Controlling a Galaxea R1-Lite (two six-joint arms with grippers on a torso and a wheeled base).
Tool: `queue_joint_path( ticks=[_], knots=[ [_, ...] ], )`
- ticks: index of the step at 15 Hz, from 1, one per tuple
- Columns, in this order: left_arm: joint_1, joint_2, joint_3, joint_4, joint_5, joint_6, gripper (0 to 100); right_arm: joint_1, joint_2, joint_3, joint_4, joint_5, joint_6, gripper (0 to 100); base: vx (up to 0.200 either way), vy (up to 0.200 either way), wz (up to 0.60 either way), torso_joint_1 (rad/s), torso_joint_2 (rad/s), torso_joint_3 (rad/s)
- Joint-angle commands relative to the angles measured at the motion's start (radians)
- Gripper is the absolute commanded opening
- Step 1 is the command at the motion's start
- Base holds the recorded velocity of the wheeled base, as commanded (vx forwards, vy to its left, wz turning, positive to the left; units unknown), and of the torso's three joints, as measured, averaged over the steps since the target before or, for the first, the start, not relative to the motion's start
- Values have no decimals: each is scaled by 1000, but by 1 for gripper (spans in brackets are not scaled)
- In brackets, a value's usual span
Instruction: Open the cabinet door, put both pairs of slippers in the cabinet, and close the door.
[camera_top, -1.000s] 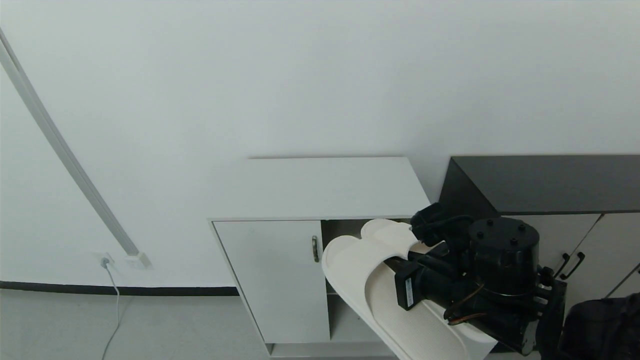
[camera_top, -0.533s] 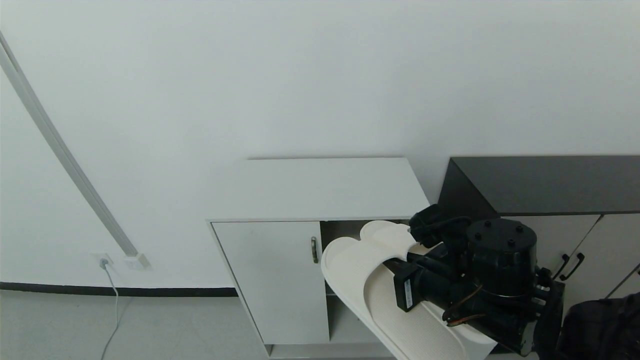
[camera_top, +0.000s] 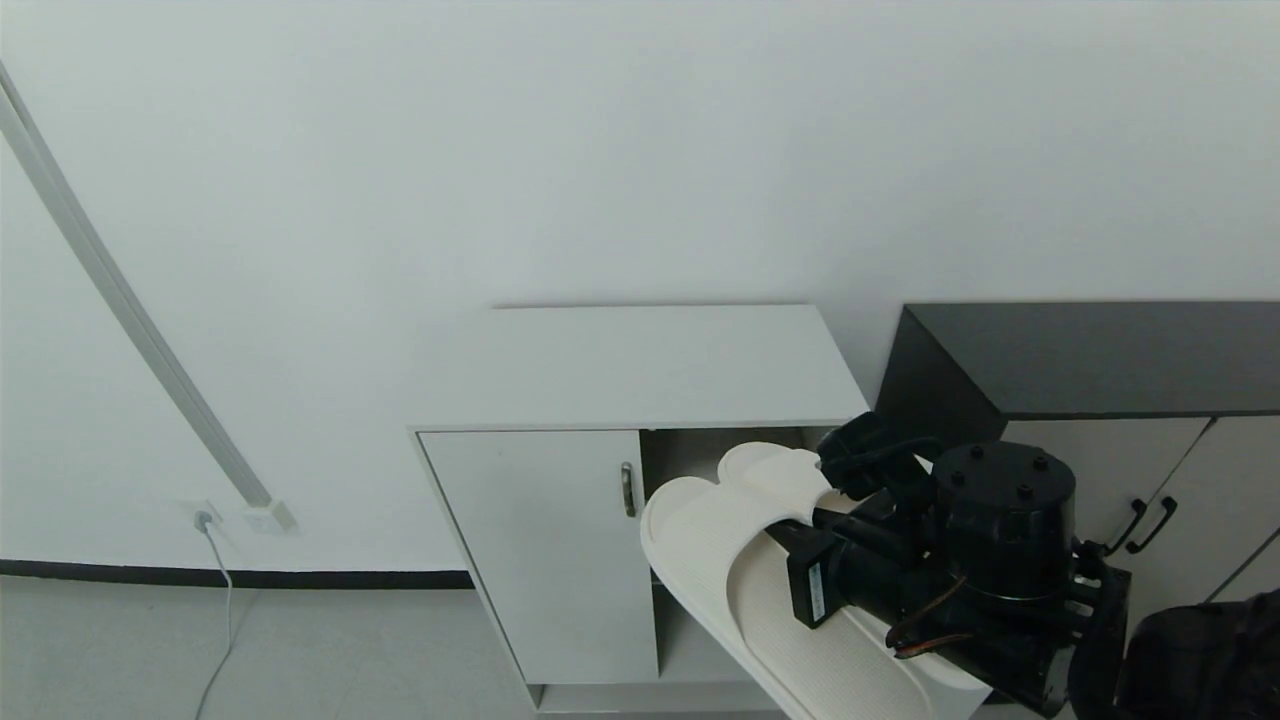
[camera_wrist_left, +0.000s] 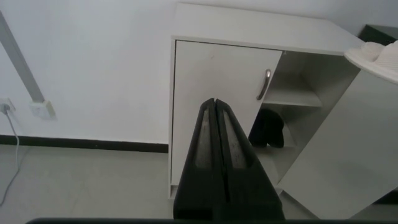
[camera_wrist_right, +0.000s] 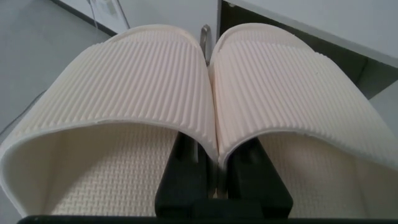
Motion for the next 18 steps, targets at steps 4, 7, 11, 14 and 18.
queue_joint_path(
  ticks=[4, 7, 11, 14, 18],
  knots=[
    [1, 1, 0, -1, 0, 0, 0, 1, 1, 5, -7, -1, 0, 0, 0, 0, 0, -163, 371, 206],
    [0, 1, 0, -1, 0, 0, 0, 1, 1, 8, -11, -1, 1, 0, 0, 0, 0, -168, 395, 220],
    [1, 1, 0, -1, 0, 0, 0, 3, 1, 8, -13, -1, 1, 0, 0, 0, 0, -226, 537, 304],
    [0, 1, 0, -1, 0, 0, 0, 3, 1, 8, -13, 0, 1, 0, 0, 0, 0, -224, 544, 316],
    [0, 1, 0, -1, 0, 0, 0, 3, 2, 14, -13, 2, 1, 0, 0, 0, 0, -206, 527, 319]
  ],
)
